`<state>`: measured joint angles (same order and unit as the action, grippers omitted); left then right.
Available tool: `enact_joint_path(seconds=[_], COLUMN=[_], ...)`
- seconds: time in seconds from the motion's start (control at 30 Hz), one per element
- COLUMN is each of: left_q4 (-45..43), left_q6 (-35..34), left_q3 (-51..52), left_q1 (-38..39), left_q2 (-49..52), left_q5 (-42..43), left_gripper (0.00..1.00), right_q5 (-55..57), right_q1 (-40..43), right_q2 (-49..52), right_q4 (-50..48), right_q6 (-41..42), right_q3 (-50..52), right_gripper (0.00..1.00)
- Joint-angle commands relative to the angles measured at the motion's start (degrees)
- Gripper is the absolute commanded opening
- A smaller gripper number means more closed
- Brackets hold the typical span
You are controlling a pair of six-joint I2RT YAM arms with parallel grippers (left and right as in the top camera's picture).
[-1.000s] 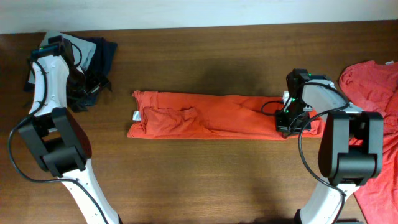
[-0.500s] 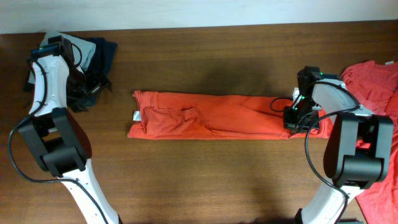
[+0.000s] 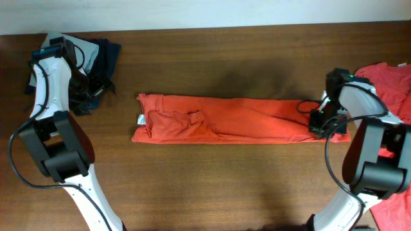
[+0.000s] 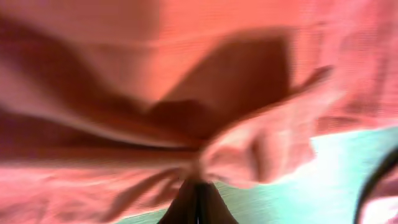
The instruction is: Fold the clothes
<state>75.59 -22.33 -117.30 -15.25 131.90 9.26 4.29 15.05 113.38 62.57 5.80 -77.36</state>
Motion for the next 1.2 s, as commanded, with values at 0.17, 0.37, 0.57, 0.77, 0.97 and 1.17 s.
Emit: enact_joint_path(seconds=[0.17,0.37,0.57,0.77,0.97,1.17], left_q4=[0.02,0.02,0.02,0.02,0.02,0.04], left_q6=[-0.37,-0.37,-0.37,-0.37,-0.37,-0.37], left_q3=[-0.72,-0.72,-0.72,-0.72,-0.72,-0.72], left_q1=[-0.04,-0.04,-0.04,-0.04,-0.04,-0.04], left_q2=[-0.37,-0.37,-0.37,-0.37,-0.37,-0.37], left_q5=[0.42,0.42,0.42,0.42,0.42,0.42], left_gripper=[0.99,0.99,0.99,0.99,0.99,0.99], right_q5=[2.36,0.57,-3.98,-4.46,-3.80,-10.51], right_q1=[5.97,6.73,5.88,5.60,6.43,9.88], right_q2=[-2.01,-2.27,-5.22,-5.44,-5.03,-5.01], right_q4=[-2.03,-2.27,2.67,2.34,-0.81,0.85], right_q6=[0.92,0.87,0.87,0.42,0.04,-0.02], right_q3=[-0.85,-2.45,-11.43,-15.45,-15.47,-15.45], right_gripper=[0.04,0.04,0.04,0.05,0.04,0.05])
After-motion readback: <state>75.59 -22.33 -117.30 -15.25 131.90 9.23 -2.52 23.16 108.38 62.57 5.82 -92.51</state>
